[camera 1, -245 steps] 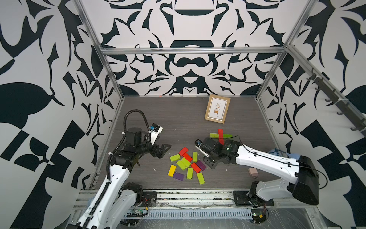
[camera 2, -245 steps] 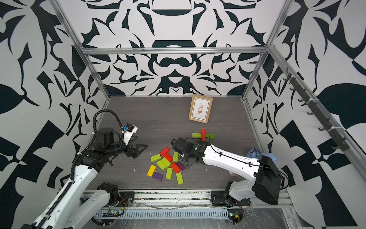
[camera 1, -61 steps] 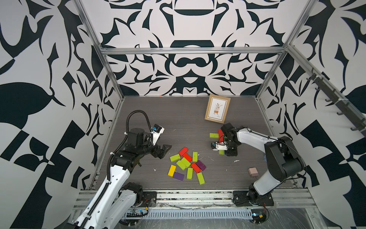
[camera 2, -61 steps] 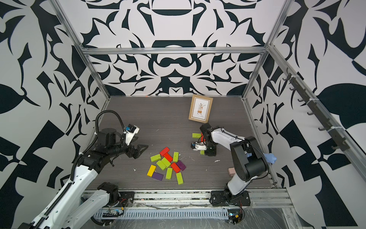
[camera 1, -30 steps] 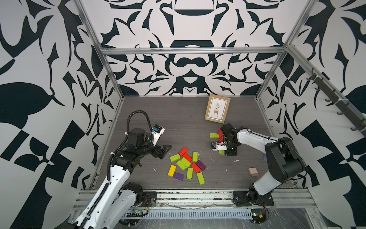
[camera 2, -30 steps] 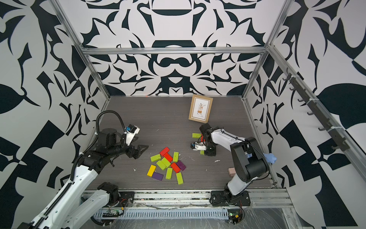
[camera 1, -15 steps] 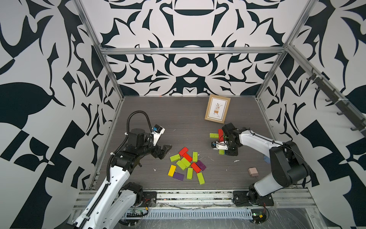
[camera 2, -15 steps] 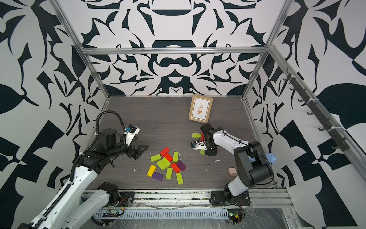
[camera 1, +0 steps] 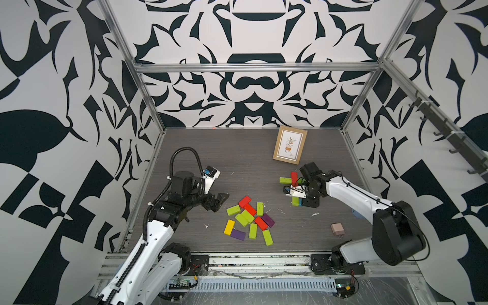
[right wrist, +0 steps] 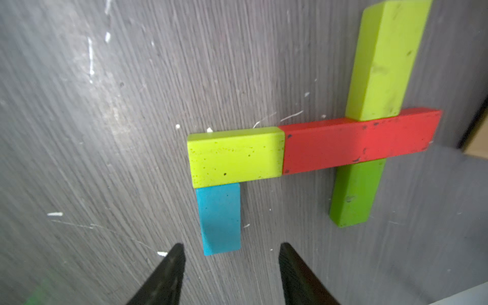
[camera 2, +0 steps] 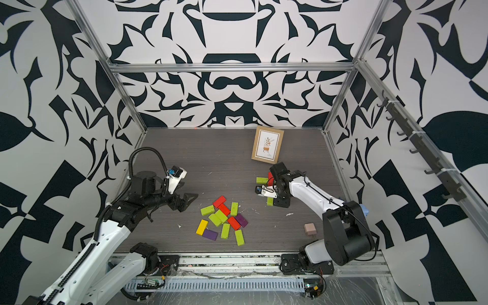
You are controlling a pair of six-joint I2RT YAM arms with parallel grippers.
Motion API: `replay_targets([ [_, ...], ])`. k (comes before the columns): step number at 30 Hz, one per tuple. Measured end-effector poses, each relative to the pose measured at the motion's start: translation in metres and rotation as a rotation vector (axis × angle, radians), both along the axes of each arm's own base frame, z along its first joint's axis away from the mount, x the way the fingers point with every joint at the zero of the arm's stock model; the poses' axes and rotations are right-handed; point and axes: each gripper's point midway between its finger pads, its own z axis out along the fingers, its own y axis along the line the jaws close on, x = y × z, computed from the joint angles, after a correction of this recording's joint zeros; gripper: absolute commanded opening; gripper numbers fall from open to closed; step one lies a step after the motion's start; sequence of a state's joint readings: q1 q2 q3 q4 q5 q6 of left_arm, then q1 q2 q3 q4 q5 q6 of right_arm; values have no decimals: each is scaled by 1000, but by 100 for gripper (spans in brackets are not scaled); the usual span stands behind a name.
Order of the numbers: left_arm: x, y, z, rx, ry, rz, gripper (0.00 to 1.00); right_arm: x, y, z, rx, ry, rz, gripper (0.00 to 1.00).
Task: Assemble the letter t with building blocks
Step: Assemble the building block at the center of the board.
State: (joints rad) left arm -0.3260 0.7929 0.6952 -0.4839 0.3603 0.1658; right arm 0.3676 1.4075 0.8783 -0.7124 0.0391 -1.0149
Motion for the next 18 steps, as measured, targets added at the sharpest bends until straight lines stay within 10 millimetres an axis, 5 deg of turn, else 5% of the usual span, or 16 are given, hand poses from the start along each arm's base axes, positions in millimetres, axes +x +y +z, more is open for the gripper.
replay_targets([
  [4, 0, 0, 0, 2, 0, 2, 95, 0, 8, 16, 65, -44, -12, 67],
  [6, 1, 1, 0, 3, -1, 4, 96, 1, 12, 23, 105, -62, -35, 84],
  [11, 1, 2, -1, 8, -2, 11, 96, 12, 25, 42, 225, -103, -173, 92],
  [18, 4, 5, -2, 22, -4, 28, 97, 35, 54, 100, 441, -249, -313, 100],
])
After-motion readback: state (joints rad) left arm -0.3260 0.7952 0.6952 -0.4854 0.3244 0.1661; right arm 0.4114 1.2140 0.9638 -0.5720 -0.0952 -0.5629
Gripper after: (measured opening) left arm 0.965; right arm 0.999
